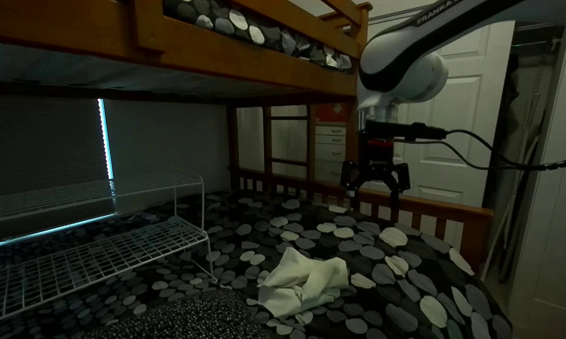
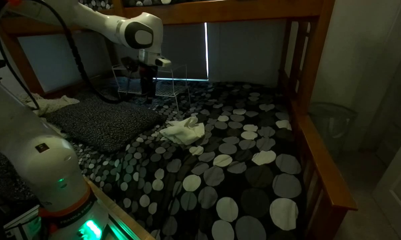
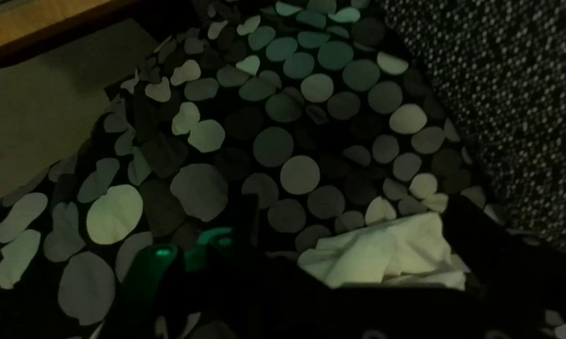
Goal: Put the white cloth on the pillow
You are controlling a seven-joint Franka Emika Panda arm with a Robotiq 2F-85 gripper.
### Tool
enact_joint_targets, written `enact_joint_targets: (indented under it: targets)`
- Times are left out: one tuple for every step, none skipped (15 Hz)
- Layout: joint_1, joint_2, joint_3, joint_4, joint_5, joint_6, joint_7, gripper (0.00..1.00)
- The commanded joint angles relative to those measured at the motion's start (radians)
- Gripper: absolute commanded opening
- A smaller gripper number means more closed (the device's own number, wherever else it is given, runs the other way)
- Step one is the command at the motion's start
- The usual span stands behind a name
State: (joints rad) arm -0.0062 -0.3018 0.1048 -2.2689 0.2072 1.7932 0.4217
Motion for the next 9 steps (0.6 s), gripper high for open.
enact_joint_targets:
  targets:
    - [-0.046, 0.147, -0.043, 0.035, 0.019, 0.120, 0.091, 1.00]
    - [-0.051, 0.186, -0.050, 0.046, 0.021, 0.162, 0.131, 1.00]
    - [-0.052, 0.221, -0.055, 0.050, 0.021, 0.217, 0.170, 1.00]
    - [-0.050, 0.258, -0.058, 0.060, 0.016, 0.257, 0.221, 1.00]
    - [-0.044, 0.293, -0.060, 0.065, 0.013, 0.307, 0.275, 1.00]
    - [-0.035, 0.325, -0.060, 0.071, 0.009, 0.348, 0.335, 1.00]
    - [-0.025, 0.353, -0.061, 0.073, 0.003, 0.391, 0.372, 1.00]
    - [-0.014, 0.387, -0.062, 0.077, -0.011, 0.440, 0.422, 1.00]
    - [-0.001, 0.416, -0.064, 0.082, -0.021, 0.477, 0.456, 1.00]
